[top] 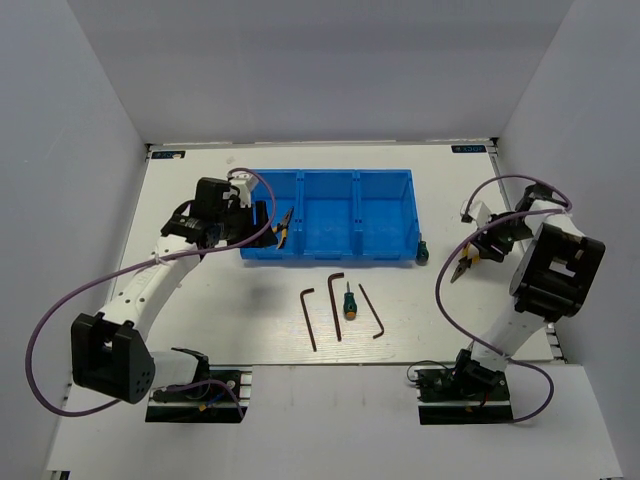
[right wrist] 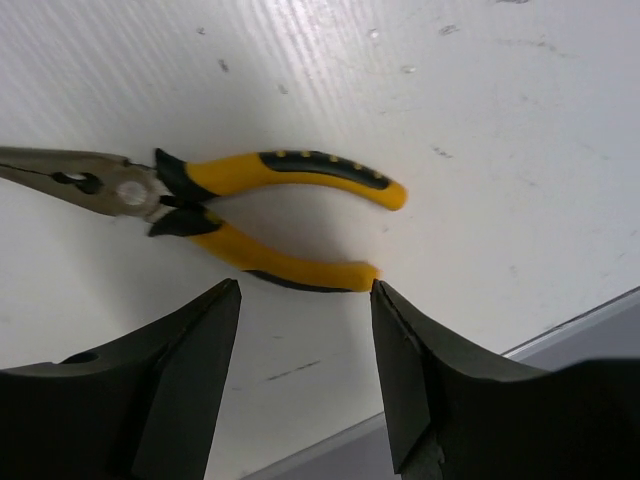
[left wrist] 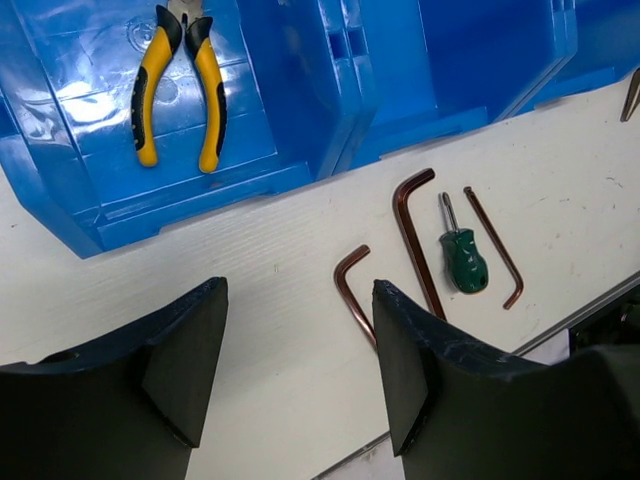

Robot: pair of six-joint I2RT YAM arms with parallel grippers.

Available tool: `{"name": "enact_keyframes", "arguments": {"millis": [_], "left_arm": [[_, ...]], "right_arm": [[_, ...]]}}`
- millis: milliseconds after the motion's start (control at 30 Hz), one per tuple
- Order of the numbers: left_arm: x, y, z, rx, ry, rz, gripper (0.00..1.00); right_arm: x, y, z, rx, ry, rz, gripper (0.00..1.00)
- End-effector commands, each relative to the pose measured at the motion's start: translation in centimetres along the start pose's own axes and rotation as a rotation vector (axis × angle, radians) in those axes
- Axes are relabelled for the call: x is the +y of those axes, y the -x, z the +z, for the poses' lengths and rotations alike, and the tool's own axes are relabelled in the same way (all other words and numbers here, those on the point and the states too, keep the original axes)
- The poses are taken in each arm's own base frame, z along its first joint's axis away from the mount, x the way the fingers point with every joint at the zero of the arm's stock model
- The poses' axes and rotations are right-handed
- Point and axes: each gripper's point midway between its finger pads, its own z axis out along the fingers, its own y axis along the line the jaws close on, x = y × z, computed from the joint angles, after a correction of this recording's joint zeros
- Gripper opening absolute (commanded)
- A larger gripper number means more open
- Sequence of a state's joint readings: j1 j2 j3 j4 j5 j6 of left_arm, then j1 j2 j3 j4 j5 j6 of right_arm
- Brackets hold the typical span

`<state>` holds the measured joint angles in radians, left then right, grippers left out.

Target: Sort the tools into containers

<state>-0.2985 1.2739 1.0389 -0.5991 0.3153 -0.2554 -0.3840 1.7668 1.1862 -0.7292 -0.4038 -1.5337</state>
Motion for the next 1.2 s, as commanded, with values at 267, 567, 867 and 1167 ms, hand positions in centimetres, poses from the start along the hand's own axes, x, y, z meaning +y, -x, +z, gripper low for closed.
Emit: {"name": "enact_keyframes", "arguments": {"millis": [267, 567, 867, 1167], "left_arm": [[-1.0, 1.0, -0.9, -0.019, -0.019, -0.018, 0.7], [-0.9, 1.2, -0.2, -0.01, -0.017, -0.03, 0.7], [-1.1, 1.6, -0.4, -0.019, -0.019, -0.028, 0.7], [-0.9, 0.7, -0.5, -0.023, -0.021, -0.026, 0.7]], "right_arm": [[1.1, 1.3, 0.4, -0.107, 0.172, -0.307, 0.6], [4.3, -0.2, 2.1, -0.089, 0.272, -0.394, 0.6], [4.8, -1.7, 3.4, -0.037, 0.361, -0.377, 0.56], [8.9, -3.6, 2.8, 0.057, 0.483, -0.288, 0.32]]}}
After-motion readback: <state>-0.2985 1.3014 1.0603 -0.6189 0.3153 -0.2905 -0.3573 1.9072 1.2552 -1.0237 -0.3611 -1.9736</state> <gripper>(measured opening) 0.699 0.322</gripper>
